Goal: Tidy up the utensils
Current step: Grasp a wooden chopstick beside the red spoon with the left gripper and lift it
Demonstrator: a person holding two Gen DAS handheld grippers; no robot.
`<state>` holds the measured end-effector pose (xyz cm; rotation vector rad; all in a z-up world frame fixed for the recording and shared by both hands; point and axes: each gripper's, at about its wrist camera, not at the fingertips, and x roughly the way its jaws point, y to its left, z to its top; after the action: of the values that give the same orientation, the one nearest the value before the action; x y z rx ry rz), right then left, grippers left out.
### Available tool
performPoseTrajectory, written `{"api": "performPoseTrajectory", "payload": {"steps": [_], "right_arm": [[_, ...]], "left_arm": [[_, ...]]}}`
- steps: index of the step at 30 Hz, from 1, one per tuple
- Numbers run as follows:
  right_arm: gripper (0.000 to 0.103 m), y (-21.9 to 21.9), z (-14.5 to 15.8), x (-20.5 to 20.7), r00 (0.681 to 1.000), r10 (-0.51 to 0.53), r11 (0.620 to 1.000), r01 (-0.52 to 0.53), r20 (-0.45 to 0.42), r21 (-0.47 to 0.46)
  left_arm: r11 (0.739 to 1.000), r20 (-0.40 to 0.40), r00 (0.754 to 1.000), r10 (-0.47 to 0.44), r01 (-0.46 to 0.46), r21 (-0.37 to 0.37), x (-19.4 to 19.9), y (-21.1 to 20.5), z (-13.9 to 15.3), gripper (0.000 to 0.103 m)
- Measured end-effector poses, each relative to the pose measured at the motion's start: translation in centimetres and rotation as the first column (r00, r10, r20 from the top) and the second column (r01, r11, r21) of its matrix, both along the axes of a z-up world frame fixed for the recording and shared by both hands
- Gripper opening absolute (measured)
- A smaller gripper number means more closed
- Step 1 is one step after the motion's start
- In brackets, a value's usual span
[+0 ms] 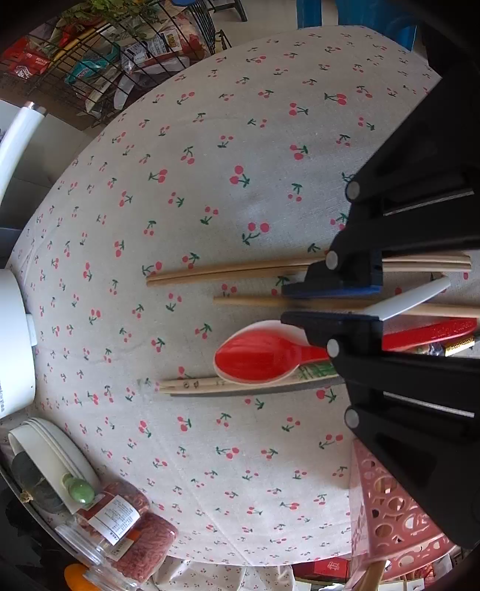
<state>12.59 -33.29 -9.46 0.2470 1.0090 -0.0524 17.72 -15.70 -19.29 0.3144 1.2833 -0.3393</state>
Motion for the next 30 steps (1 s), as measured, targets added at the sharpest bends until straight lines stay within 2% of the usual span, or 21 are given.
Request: {"api": "performPoseTrajectory", "payload": {"steps": [9, 12, 16, 19, 23, 28, 30], "right_arm": [[0.085, -0.1, -0.3, 0.0, 1.0, -0.007, 1.0, 0.007, -0.011, 0.003], [0.085, -0.2, -0.5, -0.1, 1.0, -0.016, 1.0, 0.017, -0.019, 0.012], [0.085, -0.1, -0.4, -0.1, 1.0, -0.016, 1.0, 0.016, -0.014, 0.009], [0.085, 0.2, -0.5, 0.0, 1.0, -0.016, 1.0, 0.016, -0.018, 0.018], [0.085, 1.2, -0.7, 0.3, 1.0, -0.006, 0.999, 0.007, -0.024, 0.044], [0.085, 3.8, -2.4, 1.6, 0.997, 0.043, 0.998, -0.04, -0.06, 0.057], [0.085, 5.0, -3.4, 2.2, 0.995, 0.062, 0.997, -0.058, -0.079, 0.056]], "left_arm": [[0.998, -0.024, 1.0, 0.015, -0.016, -0.057, 0.5, 1.5, 0.0, 0.007], [0.996, 0.035, 0.999, 0.014, -0.011, -0.086, -0.5, 2.3, 1.4, 0.007], [0.989, 0.105, 0.994, -0.007, 0.022, -0.147, -2.7, 3.4, 5.0, 0.007], [0.982, 0.181, 0.983, -0.023, 0.056, -0.181, -4.5, 4.7, 8.3, 0.007], [0.968, 0.266, 0.964, -0.001, 0.068, -0.242, -6.6, 6.4, 11.8, 0.006], [0.939, 0.311, 0.949, 0.047, 0.064, -0.337, -9.0, 9.9, 13.1, 0.006], [0.931, 0.302, 0.951, 0.057, 0.059, -0.359, -9.1, 10.5, 13.2, 0.006]]}}
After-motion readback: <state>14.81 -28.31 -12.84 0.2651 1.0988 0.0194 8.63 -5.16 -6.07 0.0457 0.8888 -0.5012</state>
